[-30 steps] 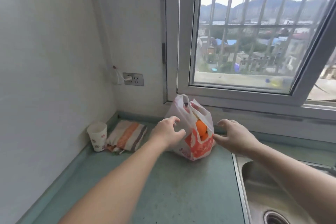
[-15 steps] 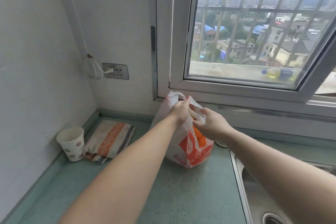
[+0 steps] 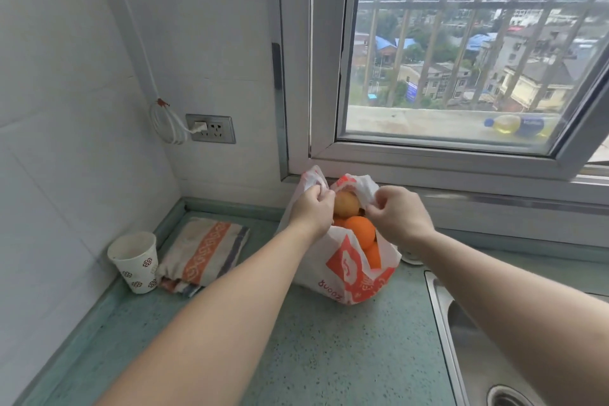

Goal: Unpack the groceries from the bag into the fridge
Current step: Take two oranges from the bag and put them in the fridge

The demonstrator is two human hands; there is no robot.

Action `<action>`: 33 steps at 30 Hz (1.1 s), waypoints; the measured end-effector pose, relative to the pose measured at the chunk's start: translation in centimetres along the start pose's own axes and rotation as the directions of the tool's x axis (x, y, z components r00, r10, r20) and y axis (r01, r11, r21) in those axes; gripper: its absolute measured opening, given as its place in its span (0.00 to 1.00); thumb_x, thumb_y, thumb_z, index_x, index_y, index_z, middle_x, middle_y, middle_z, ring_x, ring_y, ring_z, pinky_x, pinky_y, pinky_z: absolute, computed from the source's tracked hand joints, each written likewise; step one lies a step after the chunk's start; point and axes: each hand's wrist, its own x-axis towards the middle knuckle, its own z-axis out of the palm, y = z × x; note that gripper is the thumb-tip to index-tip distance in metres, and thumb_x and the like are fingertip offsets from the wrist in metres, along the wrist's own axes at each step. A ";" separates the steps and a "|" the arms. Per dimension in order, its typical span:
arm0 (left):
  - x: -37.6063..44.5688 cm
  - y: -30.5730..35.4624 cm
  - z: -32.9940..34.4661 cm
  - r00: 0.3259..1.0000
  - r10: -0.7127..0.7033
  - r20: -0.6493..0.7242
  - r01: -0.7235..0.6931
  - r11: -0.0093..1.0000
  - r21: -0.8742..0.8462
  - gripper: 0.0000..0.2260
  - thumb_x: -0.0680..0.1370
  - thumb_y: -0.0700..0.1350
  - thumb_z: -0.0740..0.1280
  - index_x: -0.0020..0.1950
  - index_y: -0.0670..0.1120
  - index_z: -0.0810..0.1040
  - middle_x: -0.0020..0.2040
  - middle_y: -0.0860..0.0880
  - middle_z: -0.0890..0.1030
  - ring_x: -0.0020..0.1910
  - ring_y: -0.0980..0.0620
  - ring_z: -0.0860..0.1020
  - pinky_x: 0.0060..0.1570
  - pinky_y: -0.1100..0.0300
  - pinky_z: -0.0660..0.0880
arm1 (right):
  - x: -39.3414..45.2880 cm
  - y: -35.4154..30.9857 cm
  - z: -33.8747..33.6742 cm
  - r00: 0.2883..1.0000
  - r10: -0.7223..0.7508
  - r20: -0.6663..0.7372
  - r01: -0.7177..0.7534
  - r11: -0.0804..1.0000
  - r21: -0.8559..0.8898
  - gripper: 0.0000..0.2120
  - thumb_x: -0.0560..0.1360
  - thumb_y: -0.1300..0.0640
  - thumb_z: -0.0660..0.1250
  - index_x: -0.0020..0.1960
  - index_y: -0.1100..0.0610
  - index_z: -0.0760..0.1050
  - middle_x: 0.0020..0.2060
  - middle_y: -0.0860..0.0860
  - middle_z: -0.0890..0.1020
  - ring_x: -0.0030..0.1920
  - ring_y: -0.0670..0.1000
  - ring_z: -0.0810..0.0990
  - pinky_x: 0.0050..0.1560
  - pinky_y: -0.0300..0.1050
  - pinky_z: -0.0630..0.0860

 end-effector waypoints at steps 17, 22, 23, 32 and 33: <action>1.1 -4.4 -0.7 0.830 0.264 0.490 -0.476 -0.120 0.871 0.36 0.78 0.45 0.67 0.79 0.52 0.49 0.80 0.44 0.46 0.79 0.42 0.43 0.74 0.38 0.41 | 2.6 3.0 3.3 0.563 -0.634 0.530 0.643 -0.067 -0.763 0.14 0.67 0.57 0.75 0.52 0.53 0.83 0.61 0.55 0.80 0.67 0.59 0.74 0.73 0.60 0.62; 2.2 -5.1 2.0 0.802 -0.105 0.588 -0.555 0.236 0.798 0.17 0.78 0.42 0.65 0.66 0.48 0.75 0.60 0.47 0.79 0.58 0.46 0.78 0.56 0.57 0.77 | 3.2 3.9 5.9 0.700 -0.430 0.570 0.610 -0.055 -0.791 0.14 0.78 0.63 0.56 0.56 0.56 0.78 0.57 0.52 0.82 0.69 0.60 0.70 0.65 0.63 0.23; 2.6 -5.4 2.1 0.808 -0.128 0.576 -0.537 0.243 0.808 0.15 0.79 0.43 0.63 0.65 0.48 0.76 0.58 0.48 0.80 0.56 0.47 0.79 0.55 0.55 0.78 | 3.3 4.2 5.8 0.727 -0.412 0.550 0.589 -0.038 -0.807 0.14 0.78 0.63 0.55 0.56 0.56 0.78 0.57 0.52 0.81 0.70 0.60 0.69 0.63 0.65 0.21; 5.4 -7.9 0.4 0.838 -0.261 0.480 -0.317 0.483 0.816 0.33 0.77 0.70 0.44 0.51 0.48 0.80 0.47 0.49 0.79 0.49 0.48 0.77 0.55 0.50 0.75 | 4.5 8.1 4.9 0.928 0.019 0.373 0.352 0.289 -0.890 0.22 0.73 0.42 0.65 0.61 0.53 0.75 0.49 0.51 0.80 0.58 0.58 0.76 0.65 0.81 0.37; 5.9 -8.0 0.6 0.852 -0.242 0.464 -0.305 0.491 0.816 0.33 0.78 0.69 0.45 0.55 0.47 0.80 0.52 0.49 0.80 0.52 0.48 0.78 0.56 0.50 0.75 | 4.6 8.2 5.0 0.928 0.090 0.361 0.315 0.327 -0.891 0.24 0.72 0.39 0.66 0.63 0.52 0.74 0.54 0.52 0.79 0.61 0.60 0.74 0.63 0.83 0.44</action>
